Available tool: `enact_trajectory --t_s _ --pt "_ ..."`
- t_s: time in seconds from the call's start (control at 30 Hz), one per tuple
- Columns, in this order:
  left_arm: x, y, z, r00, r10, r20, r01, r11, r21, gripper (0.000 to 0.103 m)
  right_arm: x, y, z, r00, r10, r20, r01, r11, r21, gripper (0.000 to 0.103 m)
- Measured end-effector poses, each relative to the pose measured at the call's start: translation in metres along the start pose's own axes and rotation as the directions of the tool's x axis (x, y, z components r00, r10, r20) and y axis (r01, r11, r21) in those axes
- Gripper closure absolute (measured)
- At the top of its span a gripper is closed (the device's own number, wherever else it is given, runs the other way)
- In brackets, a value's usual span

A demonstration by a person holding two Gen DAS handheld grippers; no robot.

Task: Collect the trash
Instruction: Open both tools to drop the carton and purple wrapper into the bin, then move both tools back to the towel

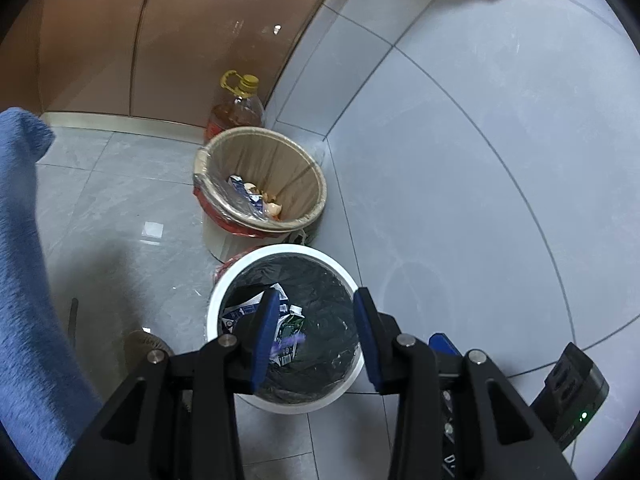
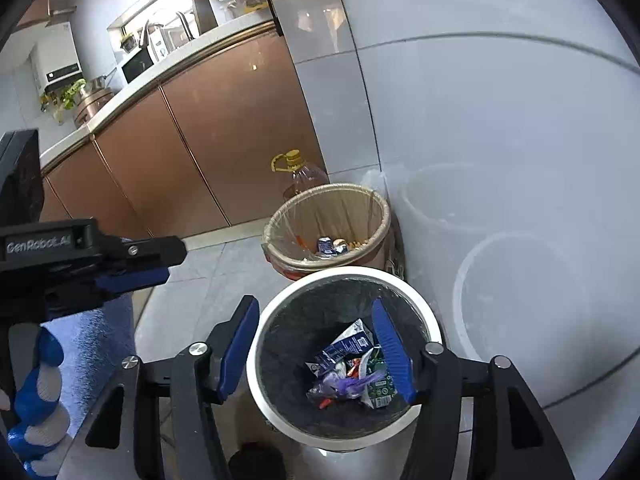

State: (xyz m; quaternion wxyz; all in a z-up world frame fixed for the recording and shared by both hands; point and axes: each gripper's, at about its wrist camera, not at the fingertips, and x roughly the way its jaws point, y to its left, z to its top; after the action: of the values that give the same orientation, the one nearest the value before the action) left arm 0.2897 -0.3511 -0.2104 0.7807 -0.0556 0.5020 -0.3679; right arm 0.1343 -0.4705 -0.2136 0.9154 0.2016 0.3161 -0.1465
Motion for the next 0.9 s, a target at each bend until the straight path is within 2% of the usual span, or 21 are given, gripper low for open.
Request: enact_trajectory --t_s 0.2,0.33,0.43,0.73,0.9 --pt "-0.059 0.003 -0.013 0.996 0.025 0.082 -0.027 0.999 0.017 0.067 -0.026 0.028 0.005 0.998 0.039 0.044 -0.038 0.999 -0.035 0.040" --pt "-0.106 0.002 -0.028 0.987 0.050 0.151 -0.056 0.998 0.036 0.066 -0.051 0.047 0.011 0.994 0.072 0.087 -0.067 0.996 -0.058 0.038" --pt "-0.143 0.006 -0.038 0.978 0.062 0.200 -0.069 0.997 0.028 0.062 -0.073 0.064 0.017 0.987 0.102 0.124 -0.093 0.992 -0.082 0.037" --pt "-0.249 0.036 -0.083 0.938 0.116 0.327 -0.122 0.993 -0.004 0.060 -0.134 0.126 0.022 0.955 0.234 0.183 -0.197 0.960 -0.201 0.036" --pt "-0.300 0.062 -0.112 0.908 0.172 0.383 -0.167 0.985 -0.046 0.060 -0.157 0.161 0.018 0.936 0.299 0.185 -0.245 0.932 -0.267 0.036"
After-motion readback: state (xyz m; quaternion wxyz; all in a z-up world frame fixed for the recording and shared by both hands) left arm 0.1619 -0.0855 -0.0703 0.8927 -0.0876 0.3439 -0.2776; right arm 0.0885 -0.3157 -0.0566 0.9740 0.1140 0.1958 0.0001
